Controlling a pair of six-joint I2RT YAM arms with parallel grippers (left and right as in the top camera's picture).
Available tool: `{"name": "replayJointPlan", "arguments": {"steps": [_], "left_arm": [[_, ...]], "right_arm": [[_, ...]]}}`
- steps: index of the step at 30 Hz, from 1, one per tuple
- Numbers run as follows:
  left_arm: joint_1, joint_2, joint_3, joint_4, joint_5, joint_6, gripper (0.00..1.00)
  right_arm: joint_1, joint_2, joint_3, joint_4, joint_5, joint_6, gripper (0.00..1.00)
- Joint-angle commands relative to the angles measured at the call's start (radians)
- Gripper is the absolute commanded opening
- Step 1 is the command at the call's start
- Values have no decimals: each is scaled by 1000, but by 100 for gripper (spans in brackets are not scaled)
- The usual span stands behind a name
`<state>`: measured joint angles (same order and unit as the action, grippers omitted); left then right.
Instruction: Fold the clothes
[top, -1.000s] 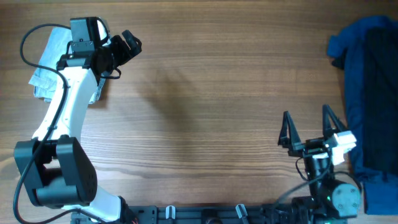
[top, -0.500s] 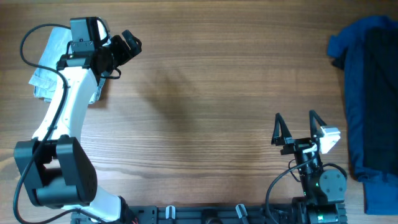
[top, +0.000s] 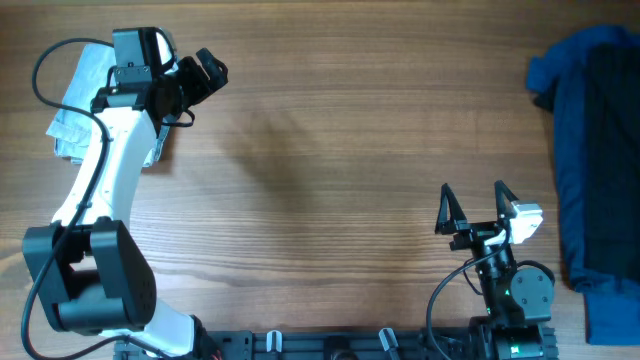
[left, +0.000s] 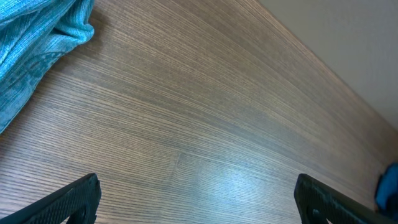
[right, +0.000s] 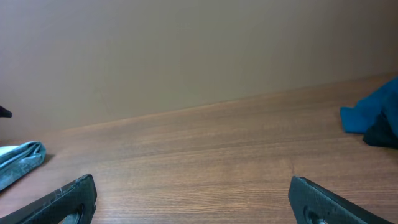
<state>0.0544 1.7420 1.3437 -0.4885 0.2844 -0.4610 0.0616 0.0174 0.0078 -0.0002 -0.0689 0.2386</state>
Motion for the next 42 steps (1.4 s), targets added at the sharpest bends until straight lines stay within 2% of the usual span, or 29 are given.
{"name": "replayJointPlan", "arguments": {"steps": [1, 26, 32, 34, 42], "left_arm": [[3, 3, 4, 2, -6, 5, 100], [2, -11, 4, -2, -6, 5, 100], [3, -209, 4, -77, -6, 5, 100], [3, -363, 3, -92, -6, 5, 100], [2, -727, 2, -113, -6, 5, 100]], "right_arm": [[-4, -13, -3, 2, 21, 0, 100], [-4, -13, -3, 2, 21, 0, 100], [-4, -13, -3, 2, 21, 0, 100], [-4, -13, -3, 2, 21, 0, 100], [-4, -13, -3, 2, 21, 0, 100]]}}
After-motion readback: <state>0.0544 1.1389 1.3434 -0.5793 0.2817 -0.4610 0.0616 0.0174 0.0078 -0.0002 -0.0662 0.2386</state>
